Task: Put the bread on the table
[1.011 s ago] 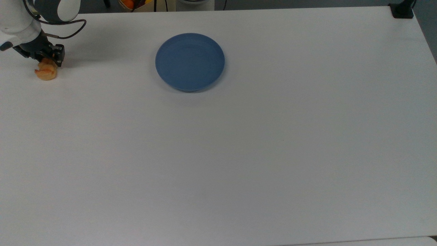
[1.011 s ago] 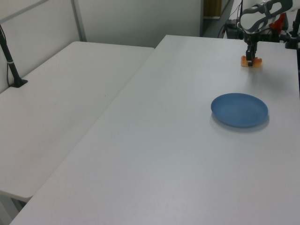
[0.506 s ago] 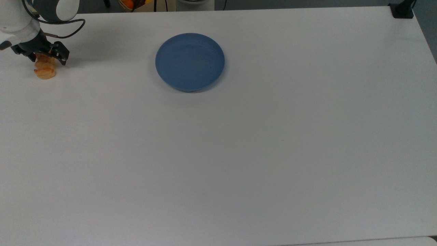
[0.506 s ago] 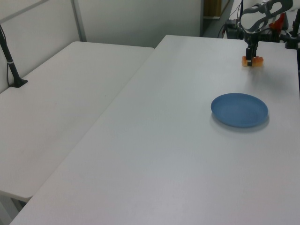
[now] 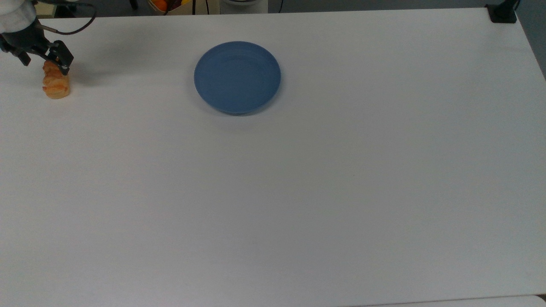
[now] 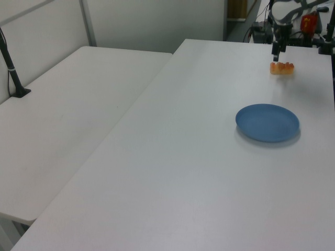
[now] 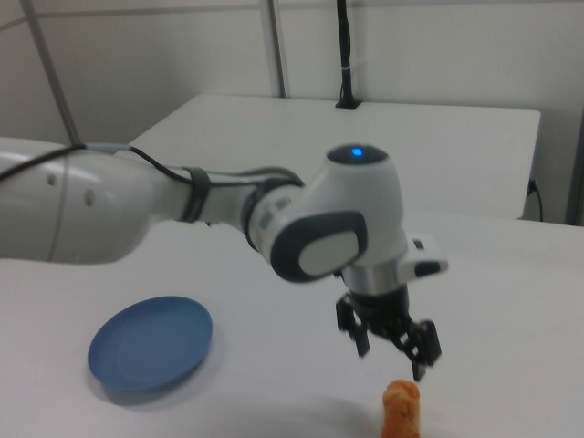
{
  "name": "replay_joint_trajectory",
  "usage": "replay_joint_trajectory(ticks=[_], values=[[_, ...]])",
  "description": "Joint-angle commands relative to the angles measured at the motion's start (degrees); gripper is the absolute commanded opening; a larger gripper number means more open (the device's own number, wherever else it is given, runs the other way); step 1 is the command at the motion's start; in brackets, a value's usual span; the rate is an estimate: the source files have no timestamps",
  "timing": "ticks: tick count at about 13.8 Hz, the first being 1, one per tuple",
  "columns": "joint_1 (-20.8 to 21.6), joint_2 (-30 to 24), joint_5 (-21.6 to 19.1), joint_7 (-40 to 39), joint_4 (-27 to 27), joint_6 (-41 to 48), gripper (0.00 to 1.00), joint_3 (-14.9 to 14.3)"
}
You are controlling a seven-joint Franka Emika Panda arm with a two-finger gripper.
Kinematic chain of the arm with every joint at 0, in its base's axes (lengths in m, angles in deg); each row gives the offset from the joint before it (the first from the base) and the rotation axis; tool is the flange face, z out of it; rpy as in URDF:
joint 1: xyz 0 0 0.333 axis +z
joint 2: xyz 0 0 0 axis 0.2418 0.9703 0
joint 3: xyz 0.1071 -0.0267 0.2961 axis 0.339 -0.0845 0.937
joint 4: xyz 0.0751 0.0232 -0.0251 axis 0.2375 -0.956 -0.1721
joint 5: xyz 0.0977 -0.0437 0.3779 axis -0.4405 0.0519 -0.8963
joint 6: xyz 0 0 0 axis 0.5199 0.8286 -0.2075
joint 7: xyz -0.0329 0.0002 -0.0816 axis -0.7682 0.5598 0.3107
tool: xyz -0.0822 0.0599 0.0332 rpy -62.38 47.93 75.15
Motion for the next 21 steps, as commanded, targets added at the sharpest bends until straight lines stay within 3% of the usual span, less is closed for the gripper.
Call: replay_joint_trajectory(ticks=[1, 5, 8, 13, 21], values=[[4.0, -7.1, -0.6, 9.2, -1.7, 1.4, 1.0, 0.5], [9.9, -15.9, -0.6, 16.1, -1.5, 11.3, 1.0, 3.2], [16.7, -20.7, -0.3, 24.5, -1.1, 19.1, 1.0, 4.7], [18.3, -23.1, 0.5, 33.1, -1.3, 24.0, 1.0, 15.5], [20.2, -23.3, 0.4, 31.5, -1.3, 24.7, 1.0, 13.4]])
